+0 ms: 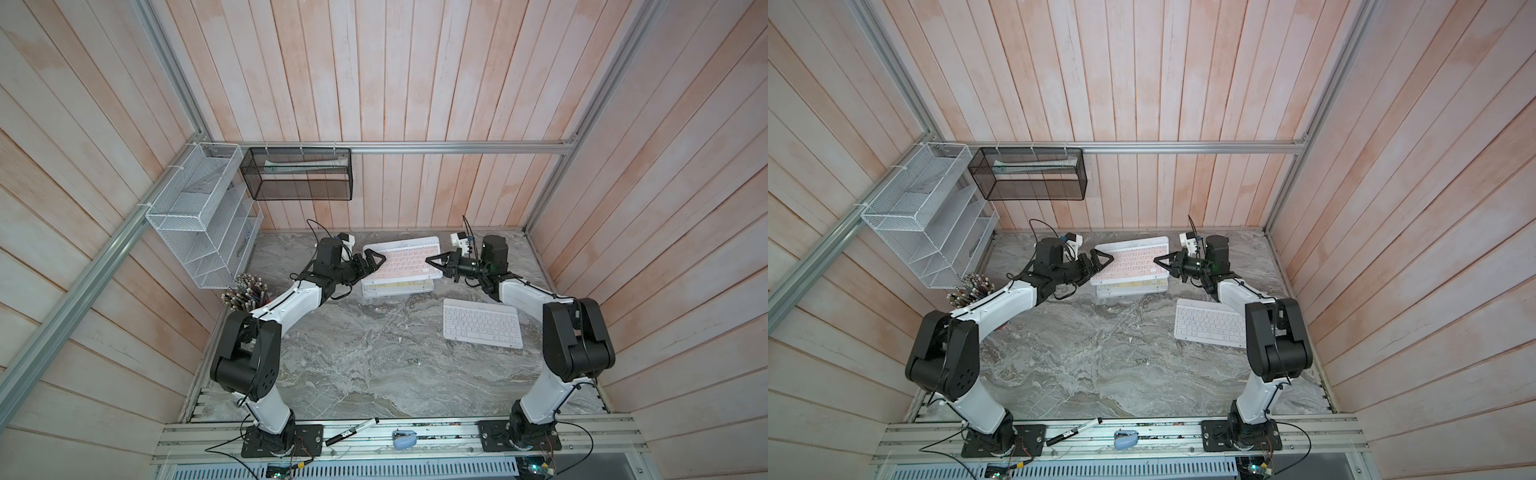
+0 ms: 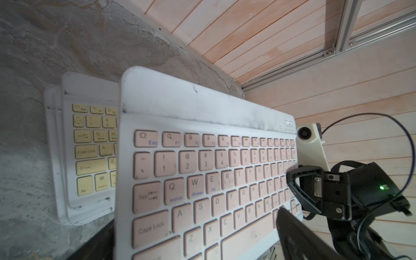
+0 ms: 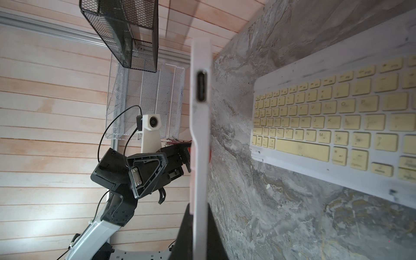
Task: Stack the numeric keypads
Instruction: Place the numeric keypad at the numeric keypad.
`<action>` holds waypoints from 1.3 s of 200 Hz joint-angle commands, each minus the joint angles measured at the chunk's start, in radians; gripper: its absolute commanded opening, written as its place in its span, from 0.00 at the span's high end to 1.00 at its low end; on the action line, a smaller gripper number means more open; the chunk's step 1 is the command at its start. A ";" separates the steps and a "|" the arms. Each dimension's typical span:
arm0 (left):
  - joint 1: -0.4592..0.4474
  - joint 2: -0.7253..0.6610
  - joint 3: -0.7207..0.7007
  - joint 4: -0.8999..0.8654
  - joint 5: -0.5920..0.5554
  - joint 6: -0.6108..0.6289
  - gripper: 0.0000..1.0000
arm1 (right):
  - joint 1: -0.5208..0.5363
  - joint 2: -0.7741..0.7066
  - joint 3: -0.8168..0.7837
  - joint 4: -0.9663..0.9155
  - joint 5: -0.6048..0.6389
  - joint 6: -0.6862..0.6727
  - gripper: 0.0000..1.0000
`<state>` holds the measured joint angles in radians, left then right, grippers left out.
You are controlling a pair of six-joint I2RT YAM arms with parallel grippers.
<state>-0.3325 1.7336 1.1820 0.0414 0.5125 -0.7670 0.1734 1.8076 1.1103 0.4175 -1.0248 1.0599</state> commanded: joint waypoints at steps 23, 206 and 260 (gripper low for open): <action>-0.010 0.135 0.133 -0.009 -0.020 0.057 0.00 | -0.039 0.188 0.106 0.118 -0.123 0.043 1.00; 0.007 0.326 0.239 -0.048 -0.093 0.095 0.00 | -0.025 0.513 0.329 0.123 -0.122 0.036 1.00; 0.007 0.321 0.212 -0.049 -0.103 0.098 0.00 | -0.017 0.530 0.337 0.062 -0.110 -0.017 1.00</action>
<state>-0.3233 2.0735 1.4033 -0.0376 0.4099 -0.6914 0.1482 2.3085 1.4265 0.5072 -1.1378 1.0874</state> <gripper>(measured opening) 0.998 0.064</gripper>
